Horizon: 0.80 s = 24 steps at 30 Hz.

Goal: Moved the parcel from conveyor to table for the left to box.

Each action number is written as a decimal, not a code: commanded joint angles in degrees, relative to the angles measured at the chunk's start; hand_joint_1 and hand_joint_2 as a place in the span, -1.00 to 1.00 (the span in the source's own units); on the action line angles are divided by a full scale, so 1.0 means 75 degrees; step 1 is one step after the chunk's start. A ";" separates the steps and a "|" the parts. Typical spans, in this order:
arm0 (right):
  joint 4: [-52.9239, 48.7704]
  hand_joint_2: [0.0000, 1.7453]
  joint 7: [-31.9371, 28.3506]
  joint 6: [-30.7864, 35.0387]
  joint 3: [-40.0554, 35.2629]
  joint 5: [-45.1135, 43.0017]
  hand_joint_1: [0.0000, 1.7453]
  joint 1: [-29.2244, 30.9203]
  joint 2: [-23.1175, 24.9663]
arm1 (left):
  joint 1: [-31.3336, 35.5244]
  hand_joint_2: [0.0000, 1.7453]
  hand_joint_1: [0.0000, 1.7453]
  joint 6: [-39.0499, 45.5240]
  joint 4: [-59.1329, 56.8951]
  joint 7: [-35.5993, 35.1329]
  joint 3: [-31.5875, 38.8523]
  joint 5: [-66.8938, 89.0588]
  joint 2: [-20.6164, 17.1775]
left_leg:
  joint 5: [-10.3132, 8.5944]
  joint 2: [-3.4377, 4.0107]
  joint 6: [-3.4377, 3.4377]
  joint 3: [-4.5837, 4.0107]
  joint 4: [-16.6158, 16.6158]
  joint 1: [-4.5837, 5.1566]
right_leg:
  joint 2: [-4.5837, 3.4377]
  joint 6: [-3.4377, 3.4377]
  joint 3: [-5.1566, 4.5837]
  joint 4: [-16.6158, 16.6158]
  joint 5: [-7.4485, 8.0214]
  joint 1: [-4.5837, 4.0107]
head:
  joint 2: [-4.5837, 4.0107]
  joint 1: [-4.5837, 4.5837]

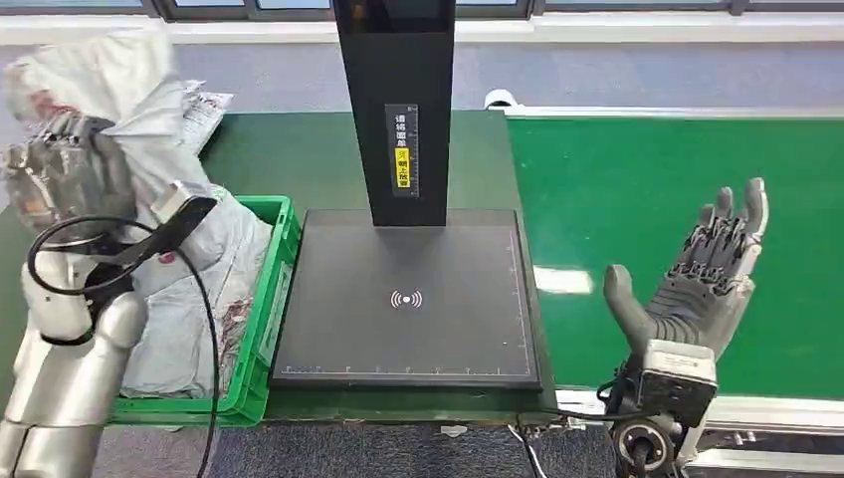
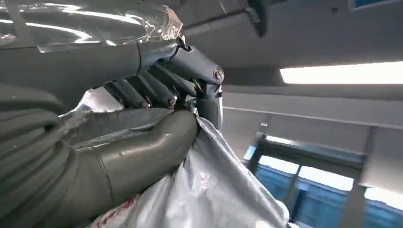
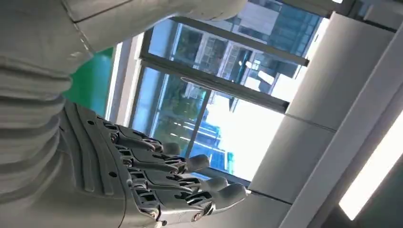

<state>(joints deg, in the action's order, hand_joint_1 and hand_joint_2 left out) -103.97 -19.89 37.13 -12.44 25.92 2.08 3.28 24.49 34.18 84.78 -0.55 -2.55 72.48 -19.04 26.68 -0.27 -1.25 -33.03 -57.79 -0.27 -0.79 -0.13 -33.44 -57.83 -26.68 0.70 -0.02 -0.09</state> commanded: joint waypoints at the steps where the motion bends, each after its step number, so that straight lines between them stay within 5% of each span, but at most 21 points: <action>1: 0.0000 1.00 0.0025 -0.0040 0.0124 -0.0012 -1.00 0.0058 -0.0174 | -0.0408 1.00 1.00 -0.0027 0.0124 0.0003 0.0963 0.0177 -0.0124 | 0.0000 -0.0004 0.0005 0.0002 0.0003 -0.0007 | 0.0015 0.0001 0.0010 0.0010 0.0002 -0.0007 | 0.0003 0.0000; 4: 0.0000 1.00 0.0030 -0.0058 0.0122 -0.0011 -1.00 0.0058 -0.0173 | -0.0446 1.00 1.00 -0.0140 0.0127 -0.0128 0.0987 0.0332 -0.0153 | -0.0001 -0.0005 0.0005 -0.0003 -0.0001 -0.0012 | 0.0017 0.0001 0.0010 0.0006 0.0004 -0.0003 | 0.0000 0.0000; 9: 0.0017 1.00 0.0071 -0.0189 0.0122 0.0034 -1.00 0.0095 -0.0110 | -0.1758 1.00 1.00 -0.0386 0.0171 -0.0357 0.1740 0.0569 -0.0673 | 0.0004 0.0046 0.0002 0.0026 0.0022 -0.0004 | -0.0031 -0.0001 0.0023 0.0019 0.0012 0.0013 | 0.0003 0.0000; 24: -0.0085 1.00 0.0202 -0.0542 0.0264 0.0222 -1.00 0.0143 0.0036 | -0.2099 1.00 1.00 -0.1186 -0.0327 -0.0108 0.1099 0.0009 -0.0179 | -0.0004 -0.0013 -0.0002 0.0013 0.0016 -0.0009 | 0.0023 -0.0005 0.0026 0.0022 0.0001 -0.0010 | 0.0000 0.0000</action>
<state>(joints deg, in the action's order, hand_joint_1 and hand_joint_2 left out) -105.28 -18.71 34.05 -12.28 27.80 1.86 3.08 8.54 27.76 85.77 -1.16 7.74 72.48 -24.04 26.73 -0.27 -1.31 -33.03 -57.80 -0.33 -0.79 -0.19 -33.39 -57.82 -26.71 0.64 -0.02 -0.09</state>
